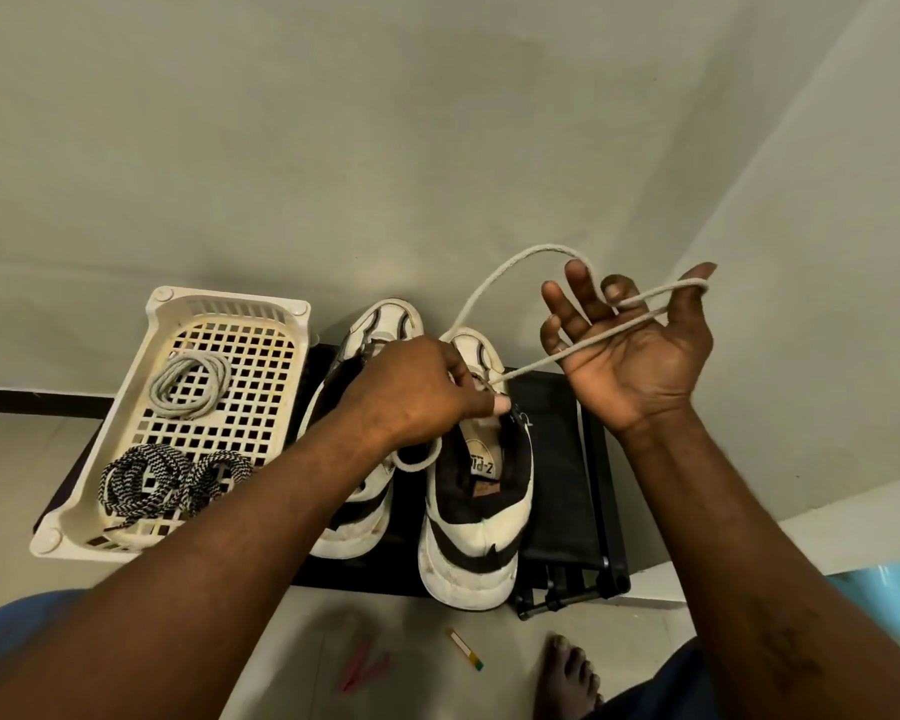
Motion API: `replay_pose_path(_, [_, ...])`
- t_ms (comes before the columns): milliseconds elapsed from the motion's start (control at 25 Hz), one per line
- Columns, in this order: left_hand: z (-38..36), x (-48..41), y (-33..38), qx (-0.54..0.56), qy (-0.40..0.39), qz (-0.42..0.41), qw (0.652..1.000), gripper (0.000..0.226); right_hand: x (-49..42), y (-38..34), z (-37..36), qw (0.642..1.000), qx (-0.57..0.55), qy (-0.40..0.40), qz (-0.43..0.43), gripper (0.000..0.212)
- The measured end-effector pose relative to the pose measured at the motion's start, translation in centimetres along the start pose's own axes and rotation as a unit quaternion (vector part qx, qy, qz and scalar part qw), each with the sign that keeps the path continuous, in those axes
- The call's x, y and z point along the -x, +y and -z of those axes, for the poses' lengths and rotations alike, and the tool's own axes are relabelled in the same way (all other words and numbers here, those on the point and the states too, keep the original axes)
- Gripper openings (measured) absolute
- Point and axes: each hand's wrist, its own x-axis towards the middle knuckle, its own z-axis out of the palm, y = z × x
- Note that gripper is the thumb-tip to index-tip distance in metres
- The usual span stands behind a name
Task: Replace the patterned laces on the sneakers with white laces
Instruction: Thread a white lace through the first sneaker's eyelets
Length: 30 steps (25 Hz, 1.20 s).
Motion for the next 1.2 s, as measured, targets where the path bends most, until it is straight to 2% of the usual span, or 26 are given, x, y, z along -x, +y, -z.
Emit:
replay_pose_path(80, [-0.2, 0.2, 0.1, -0.048, -0.003, -0.014, 0.999, 0.022, -0.3, 0.5, 0.4, 0.991, 0.086, 0.102, -0.004, 0.053])
replay_pose_path(120, [-0.4, 0.3, 0.1, -0.082, 0.005, -0.029, 0.996, 0.017, -0.4, 0.8, 0.6, 0.975, 0.157, 0.158, 0.000, 0.038])
replay_pose_path(200, [-0.8, 0.6, 0.3, -0.151, 0.034, -0.067, 0.986, 0.021, -0.9, 1.5, 1.1, 0.924, 0.302, 0.236, 0.017, 0.007])
replay_pose_path(320, [-0.9, 0.7, 0.3, -0.216, 0.048, -0.109, 0.969, 0.031, -0.9, 2.0, 1.6, 0.828, 0.487, 0.273, 0.059, 0.026])
replay_pose_path(400, [-0.5, 0.8, 0.3, -0.243, 0.033, -0.119, 0.962, 0.032, -0.6, 1.8, 1.2, 0.762, 0.548, 0.315, 0.139, 0.032])
replay_pose_path(440, [-0.4, 0.9, 0.4, -0.261, 0.023, -0.126, 0.957, 0.033, -0.4, 1.4, 0.9, 0.741, 0.556, 0.333, 0.175, 0.032])
replay_pose_path(520, [-0.5, 1.1, 0.5, -0.304, 0.010, -0.139, 0.943, 0.036, -0.1, 0.9, 0.8, 0.724, 0.593, 0.307, 0.176, 0.030])
replay_pose_path(600, [-0.7, 1.1, 0.7, -0.323, 0.019, -0.147, 0.935, 0.029, 0.0, 1.3, 0.7, 0.697, 0.679, 0.222, 0.068, 0.018])
replay_pose_path(680, [-0.6, 1.1, 0.7, -0.332, 0.041, -0.149, 0.931, 0.023, 0.1, 2.3, 0.4, 0.657, 0.734, 0.172, -0.023, 0.006])
replay_pose_path(720, [-0.6, 1.0, 0.7, -0.339, 0.059, -0.152, 0.927, 0.025, 0.2, 2.6, 0.3, 0.638, 0.752, 0.161, -0.032, 0.012])
replay_pose_path(800, [-0.5, 0.7, 0.6, -0.342, 0.090, -0.154, 0.923, 0.032, 0.4, 2.8, 0.0, 0.627, 0.768, 0.128, 0.000, 0.030])
replay_pose_path(840, [-0.2, 0.6, 0.6, -0.326, 0.098, -0.148, 0.929, 0.033, 0.6, 2.8, -0.4, 0.639, 0.764, 0.092, 0.002, 0.032])
replay_pose_path(880, [-0.1, 0.2, 0.3, -0.290, 0.102, -0.135, 0.942, 0.032, 0.8, 2.7, -0.7, 0.659, 0.750, 0.052, -0.021, 0.030])
replay_pose_path(920, [0.2, -0.1, 0.2, -0.234, 0.101, -0.119, 0.959, 0.030, 1.1, 2.8, -0.9, 0.662, 0.747, 0.014, -0.055, 0.027])
replay_pose_path(1000, [0.8, -0.5, -0.1, -0.089, 0.097, -0.090, 0.987, 0.031, 1.4, 3.0, -1.0, 0.624, 0.777, -0.025, -0.078, 0.023])
replay_pose_path(1040, [1.2, -0.4, 0.0, -0.004, 0.097, -0.079, 0.992, 0.032, 1.5, 3.2, -1.0, 0.615, 0.785, -0.016, -0.073, 0.020])
replay_pose_path(1120, [2.0, 0.1, 0.9, 0.198, 0.099, -0.072, 0.973, 0.032, 1.3, 3.2, -1.2, 0.635, 0.769, 0.020, -0.071, 0.015])
replay_pose_path(1200, [3.0, 0.9, 1.8, 0.376, 0.095, -0.085, 0.918, 0.031, 1.3, 3.2, -1.5, 0.642, 0.761, 0.033, -0.084, 0.014])
